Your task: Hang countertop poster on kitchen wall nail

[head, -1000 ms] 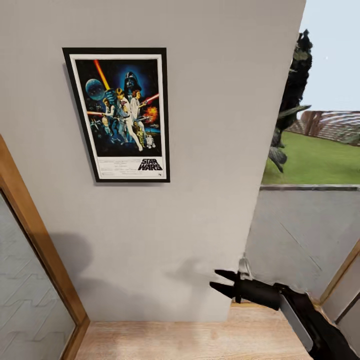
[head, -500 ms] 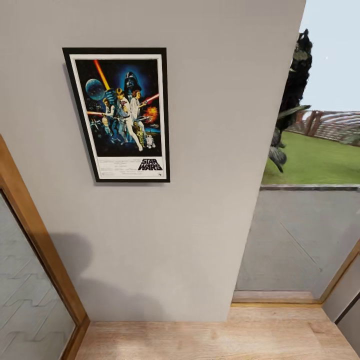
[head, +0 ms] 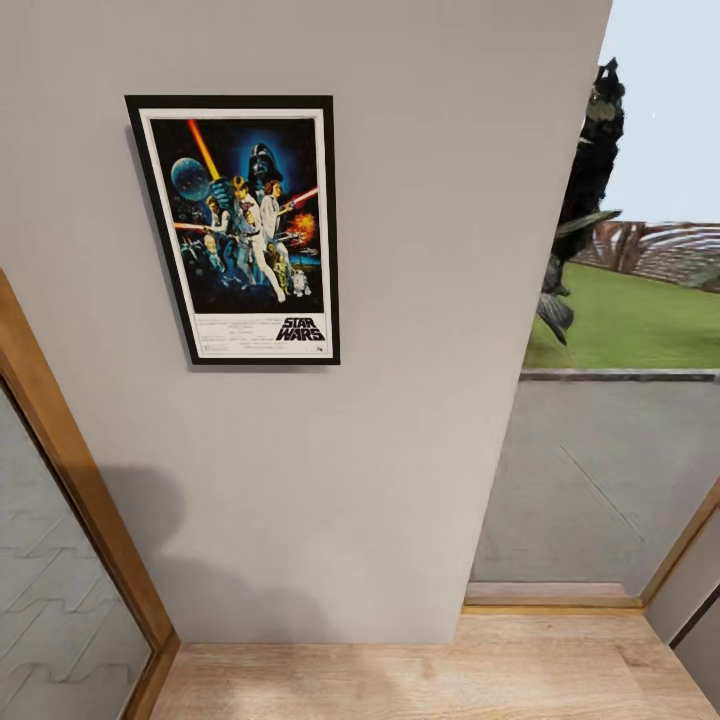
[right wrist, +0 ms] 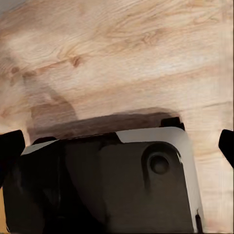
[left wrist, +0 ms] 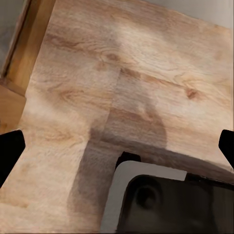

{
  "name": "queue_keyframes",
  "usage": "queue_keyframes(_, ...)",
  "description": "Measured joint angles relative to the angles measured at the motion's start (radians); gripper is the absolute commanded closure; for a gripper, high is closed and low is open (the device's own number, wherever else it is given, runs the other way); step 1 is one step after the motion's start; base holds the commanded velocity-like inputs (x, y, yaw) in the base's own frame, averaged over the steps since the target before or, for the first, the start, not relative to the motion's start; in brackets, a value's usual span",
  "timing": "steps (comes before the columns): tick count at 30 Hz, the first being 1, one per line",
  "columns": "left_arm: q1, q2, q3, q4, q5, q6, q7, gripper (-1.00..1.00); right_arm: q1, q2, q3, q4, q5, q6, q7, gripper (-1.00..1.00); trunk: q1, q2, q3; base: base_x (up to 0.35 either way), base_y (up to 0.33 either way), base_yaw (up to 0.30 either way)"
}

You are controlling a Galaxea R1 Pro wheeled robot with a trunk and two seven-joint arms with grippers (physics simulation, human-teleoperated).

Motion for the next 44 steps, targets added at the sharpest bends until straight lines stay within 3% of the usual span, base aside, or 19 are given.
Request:
queue_keyframes(3,0.000,-0.028,-0.001,0.023,0.000,-0.006,0.141,-1.00,0.001,0.018,0.000,0.005,0.001,0.003,-0.198,-1.00,0.000,0.000,0.000,0.000,0.000,0.000)
queue_keyframes(6,0.000,-0.045,-0.001,0.029,0.000,-0.007,0.213,-1.00,0.001,0.025,0.000,0.006,0.002,0.004,-0.297,-1.00,0.000,0.000,0.000,0.000,0.000,0.000)
queue_keyframes(7,0.000,-0.059,-0.001,0.032,0.000,-0.006,0.266,-1.00,0.001,0.030,0.000,0.007,0.001,0.004,-0.370,-1.00,0.000,0.000,0.000,0.000,0.000,0.000)
queue_keyframes(11,0.000,-0.074,0.003,0.037,0.001,-0.006,0.310,-1.00,0.001,0.034,-0.001,0.007,0.000,0.002,-0.441,-1.00,0.000,0.000,0.000,0.000,0.000,0.000)
queue_keyframes(22,0.000,-0.093,0.002,0.055,0.003,-0.007,0.325,-1.00,0.001,0.036,-0.002,0.008,0.000,0.001,-0.465,-1.00,0.000,0.000,0.000,0.000,0.000,0.000)
queue_keyframes(27,0.000,-0.114,0.001,0.055,0.003,-0.007,0.325,-1.00,0.001,0.037,-0.002,0.007,-0.002,0.003,-0.466,-1.00,0.000,0.000,0.000,0.000,0.000,0.000)
queue_keyframes(44,0.000,-0.115,0.002,0.056,0.003,-0.008,0.326,-1.00,0.001,0.036,-0.003,0.006,-0.004,0.000,-0.466,-1.00,0.000,0.000,0.000,0.000,0.000,0.000)
